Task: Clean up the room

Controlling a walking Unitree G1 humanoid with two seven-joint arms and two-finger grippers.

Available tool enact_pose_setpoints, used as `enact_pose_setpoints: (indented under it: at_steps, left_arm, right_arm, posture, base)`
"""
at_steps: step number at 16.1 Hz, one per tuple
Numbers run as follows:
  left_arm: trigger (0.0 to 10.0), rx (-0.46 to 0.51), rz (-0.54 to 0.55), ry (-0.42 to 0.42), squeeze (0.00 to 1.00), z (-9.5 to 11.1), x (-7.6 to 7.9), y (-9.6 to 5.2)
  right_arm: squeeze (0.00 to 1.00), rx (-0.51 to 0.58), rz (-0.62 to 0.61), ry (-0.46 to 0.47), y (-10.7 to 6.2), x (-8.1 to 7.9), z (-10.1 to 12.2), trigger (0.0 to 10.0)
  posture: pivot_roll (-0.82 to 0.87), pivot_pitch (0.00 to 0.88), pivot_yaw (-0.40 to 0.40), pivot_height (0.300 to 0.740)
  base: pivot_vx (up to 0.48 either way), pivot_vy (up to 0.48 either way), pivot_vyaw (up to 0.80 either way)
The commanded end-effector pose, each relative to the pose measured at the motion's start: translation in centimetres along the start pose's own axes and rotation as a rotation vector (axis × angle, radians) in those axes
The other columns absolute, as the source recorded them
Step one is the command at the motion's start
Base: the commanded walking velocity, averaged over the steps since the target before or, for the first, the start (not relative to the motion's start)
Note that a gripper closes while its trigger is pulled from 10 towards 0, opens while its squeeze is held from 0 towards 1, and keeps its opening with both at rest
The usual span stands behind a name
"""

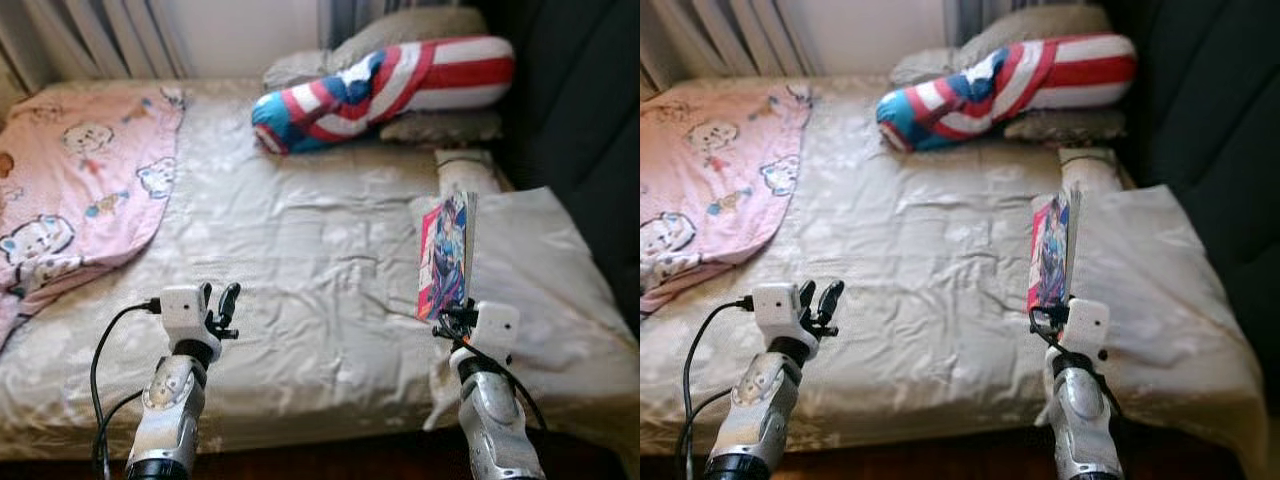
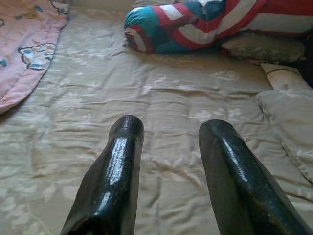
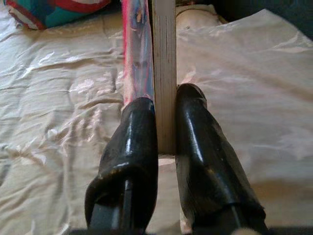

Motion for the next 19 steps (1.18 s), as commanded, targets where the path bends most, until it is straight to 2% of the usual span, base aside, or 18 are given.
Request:
enact_pose_setpoints:
  at_steps: [1,5,8,13,19]
  left_arm:
    - [10.0,0.001,0.012,0.006,0.00,0.1,-0.5,-0.3]
    - [10.0,-0.006,0.014,0.001,0.00,0.0,-0.5,-0.2]
    - [10.0,-0.011,0.020,-0.011,0.00,0.0,-0.6,-0.3]
    - [10.0,-0.019,0.011,-0.011,0.00,-0.2,-0.4,-0.2]
    - [10.0,-0.024,0.013,-0.009,0.00,-0.3,-0.4,-0.4]
  right_arm:
    - [0.00,0.043,0.017,-0.001,0.1,-0.4,0.9,10.0]
    - [0.00,0.015,0.082,-0.010,0.0,-1.2,0.4,10.0]
    - [0.00,-0.142,0.233,-0.134,-1.0,-2.3,-2.7,10.0]
    - [0.00,-0.113,0.306,-0.152,-1.2,-3.6,-2.2,10.0]
    - [0.00,-0.068,0.324,-0.201,-1.1,-3.5,-1.6,10.0]
  posture:
    - [0.01,0.113,-0.022,0.740]
    - [0.01,0.113,-0.022,0.740]
    - [0.01,0.115,-0.021,0.740]
    - [0.01,0.116,-0.019,0.740]
    - [0.01,0.116,-0.022,0.740]
  base:
    - [0.000,0.000,0.00]
    - [0.000,0.000,0.00]
    - [0.000,0.000,0.00]
    - [0.000,0.000,0.00]
    - [0.000,0.000,0.00]
Point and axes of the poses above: a point about 5 cm out from each wrist's last joint towards the gripper, its own y axis pointing out of the wrist towards the gripper, its own z axis along the axis of the wrist's last joint, x = y × z, the point moved 2 cm from there along y, pointing out of the wrist towards the gripper, and after that the axes turned 10 degrees about -y, right-handed, at the moved point
